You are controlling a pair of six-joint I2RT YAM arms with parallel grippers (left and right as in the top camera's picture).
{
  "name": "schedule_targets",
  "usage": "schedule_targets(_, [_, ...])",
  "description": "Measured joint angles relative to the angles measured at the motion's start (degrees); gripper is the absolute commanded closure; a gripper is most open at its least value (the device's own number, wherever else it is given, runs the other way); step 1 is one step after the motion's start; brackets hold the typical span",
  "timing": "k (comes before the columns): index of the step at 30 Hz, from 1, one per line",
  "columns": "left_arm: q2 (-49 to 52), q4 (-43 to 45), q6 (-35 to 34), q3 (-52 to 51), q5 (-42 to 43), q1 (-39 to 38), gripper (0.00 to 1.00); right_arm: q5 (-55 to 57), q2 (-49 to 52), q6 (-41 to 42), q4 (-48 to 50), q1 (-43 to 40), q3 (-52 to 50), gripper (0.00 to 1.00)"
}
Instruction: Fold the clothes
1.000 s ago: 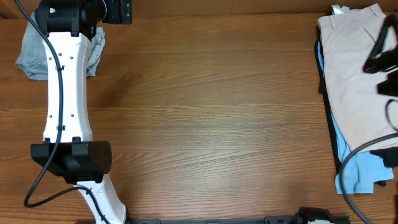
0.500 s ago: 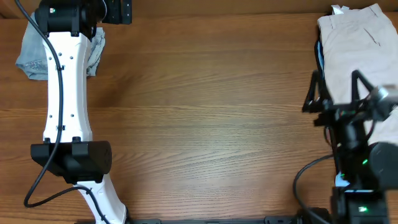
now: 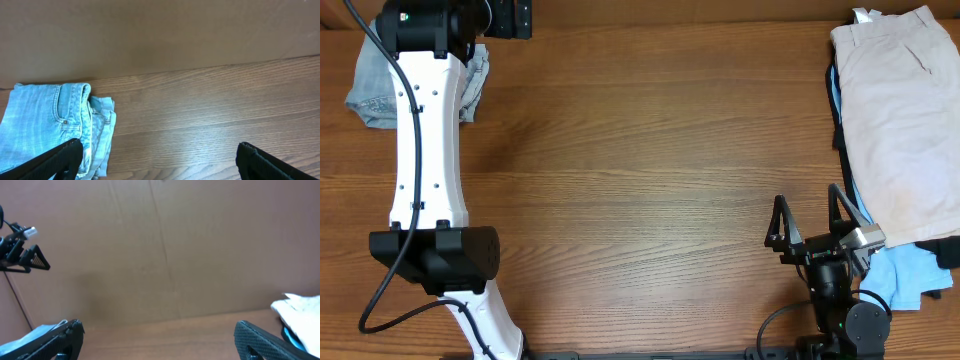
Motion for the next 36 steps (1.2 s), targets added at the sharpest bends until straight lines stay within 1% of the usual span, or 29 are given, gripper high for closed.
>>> schedule_targets(9, [0.00, 0.00, -0.02, 0.00, 0.00, 0.00, 0.00, 1.86, -3.32, -0.04, -17.59, 0.00, 0.00, 0.00])
schedule_targets(11, [0.00, 0.02, -0.02, 0.00, 0.00, 0.00, 0.00, 2.19, -3.65, -0.02, -20.00, 0.00, 0.00, 0.00])
schedule_targets(36, [0.00, 0.00, -0.02, 0.00, 0.00, 0.00, 0.00, 2.80, -3.69, -0.02, -20.44, 0.00, 0.00, 0.00])
